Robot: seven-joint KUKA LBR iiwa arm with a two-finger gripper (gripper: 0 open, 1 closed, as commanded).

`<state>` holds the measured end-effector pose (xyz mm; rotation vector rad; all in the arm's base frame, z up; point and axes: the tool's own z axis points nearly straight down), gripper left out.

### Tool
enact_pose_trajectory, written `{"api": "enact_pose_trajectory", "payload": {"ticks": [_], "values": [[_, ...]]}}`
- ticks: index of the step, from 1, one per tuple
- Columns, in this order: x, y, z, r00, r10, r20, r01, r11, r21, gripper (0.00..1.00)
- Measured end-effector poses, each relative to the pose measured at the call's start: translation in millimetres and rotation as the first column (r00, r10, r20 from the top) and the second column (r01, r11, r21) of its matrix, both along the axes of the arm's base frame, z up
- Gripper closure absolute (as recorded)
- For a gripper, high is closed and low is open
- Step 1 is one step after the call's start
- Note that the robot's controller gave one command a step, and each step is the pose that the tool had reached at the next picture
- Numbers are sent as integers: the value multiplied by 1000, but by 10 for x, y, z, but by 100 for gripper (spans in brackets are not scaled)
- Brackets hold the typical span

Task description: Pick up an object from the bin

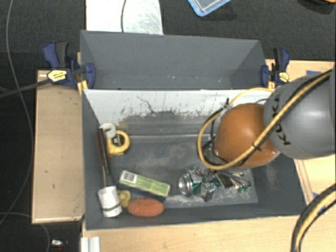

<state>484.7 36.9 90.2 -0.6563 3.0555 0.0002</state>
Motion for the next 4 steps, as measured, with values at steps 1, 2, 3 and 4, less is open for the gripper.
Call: {"api": "enact_pose_trajectory", "payload": {"ticks": [1,2,3,4], "values": [[6,1,137,1000,-1,3,1,1000,1,100],[13,2,188,1000,-3,8,3,1000,2,100],[-4,4,530,1000,-4,0,4,1000,2,100],[13,3,870,1000,-5,8,5,1000,2,100]]}}
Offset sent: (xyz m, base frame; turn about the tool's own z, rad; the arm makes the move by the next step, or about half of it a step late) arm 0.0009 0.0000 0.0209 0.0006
